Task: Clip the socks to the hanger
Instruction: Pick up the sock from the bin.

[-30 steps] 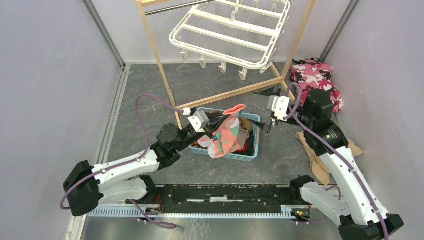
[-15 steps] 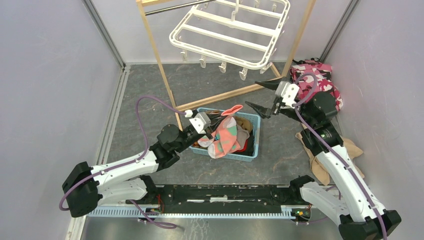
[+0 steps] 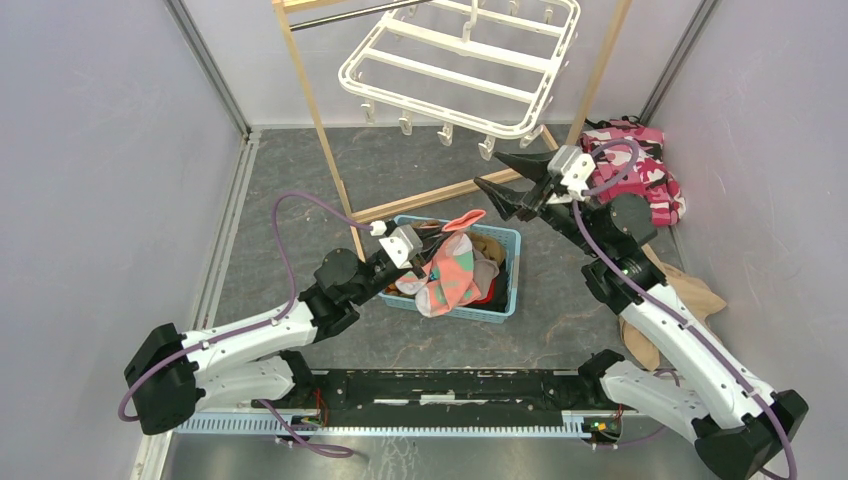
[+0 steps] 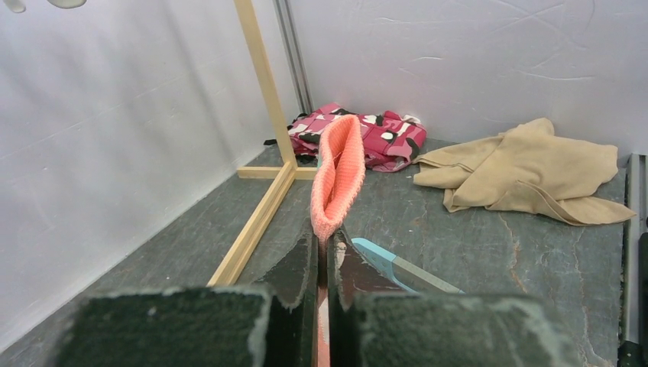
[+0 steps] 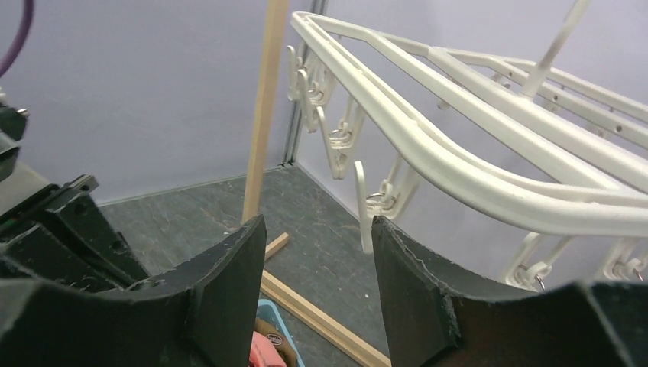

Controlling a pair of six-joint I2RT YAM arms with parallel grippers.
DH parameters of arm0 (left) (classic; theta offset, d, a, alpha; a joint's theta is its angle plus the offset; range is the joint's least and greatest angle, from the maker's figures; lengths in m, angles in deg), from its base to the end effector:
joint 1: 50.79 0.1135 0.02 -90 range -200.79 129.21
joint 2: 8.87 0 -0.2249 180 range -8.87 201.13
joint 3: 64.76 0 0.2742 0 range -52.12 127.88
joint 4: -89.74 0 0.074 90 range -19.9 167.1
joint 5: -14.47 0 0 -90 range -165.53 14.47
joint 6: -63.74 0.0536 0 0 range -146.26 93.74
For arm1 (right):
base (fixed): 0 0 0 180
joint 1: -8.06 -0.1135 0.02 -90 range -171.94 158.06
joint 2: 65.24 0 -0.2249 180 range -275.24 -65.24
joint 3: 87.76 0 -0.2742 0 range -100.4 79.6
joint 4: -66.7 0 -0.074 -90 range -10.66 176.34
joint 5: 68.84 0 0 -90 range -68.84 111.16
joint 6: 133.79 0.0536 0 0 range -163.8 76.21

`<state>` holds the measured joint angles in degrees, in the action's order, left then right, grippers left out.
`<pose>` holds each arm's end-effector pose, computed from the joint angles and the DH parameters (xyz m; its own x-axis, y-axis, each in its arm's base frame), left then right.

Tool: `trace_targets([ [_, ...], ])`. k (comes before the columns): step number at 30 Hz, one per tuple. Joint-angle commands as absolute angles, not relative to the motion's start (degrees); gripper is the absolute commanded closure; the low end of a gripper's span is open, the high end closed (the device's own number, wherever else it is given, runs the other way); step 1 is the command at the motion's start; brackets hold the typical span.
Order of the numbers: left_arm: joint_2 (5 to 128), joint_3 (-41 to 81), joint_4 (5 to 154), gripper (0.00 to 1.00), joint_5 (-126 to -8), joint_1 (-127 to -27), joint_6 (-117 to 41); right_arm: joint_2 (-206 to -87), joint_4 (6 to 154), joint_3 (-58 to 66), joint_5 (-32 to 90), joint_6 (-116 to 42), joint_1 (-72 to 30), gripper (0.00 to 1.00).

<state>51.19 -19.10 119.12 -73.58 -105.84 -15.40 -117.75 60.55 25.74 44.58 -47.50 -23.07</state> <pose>0.1684 -0.2441 0.2732 0.3033 -0.1053 -0.9471 0.7951 0.5757 0.1906 0.2157 0.1552 0.4007 0.3455 0.1393 -0.9280 -0.7731 0.6028 -0.1973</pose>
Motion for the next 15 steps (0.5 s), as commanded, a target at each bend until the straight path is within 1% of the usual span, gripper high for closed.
trace_targets([
  [1, 51.1, -17.9, 120.5, 0.98, -73.1, -106.0, -13.6, -118.9, 58.7, 24.8, 34.1, -43.9, -24.4, 0.41],
  [15, 51.9, -17.3, 120.7, 0.98, -72.2, -106.0, -13.5, -121.6, 52.7, 25.6, 31.4, -39.5, -25.2, 0.39],
])
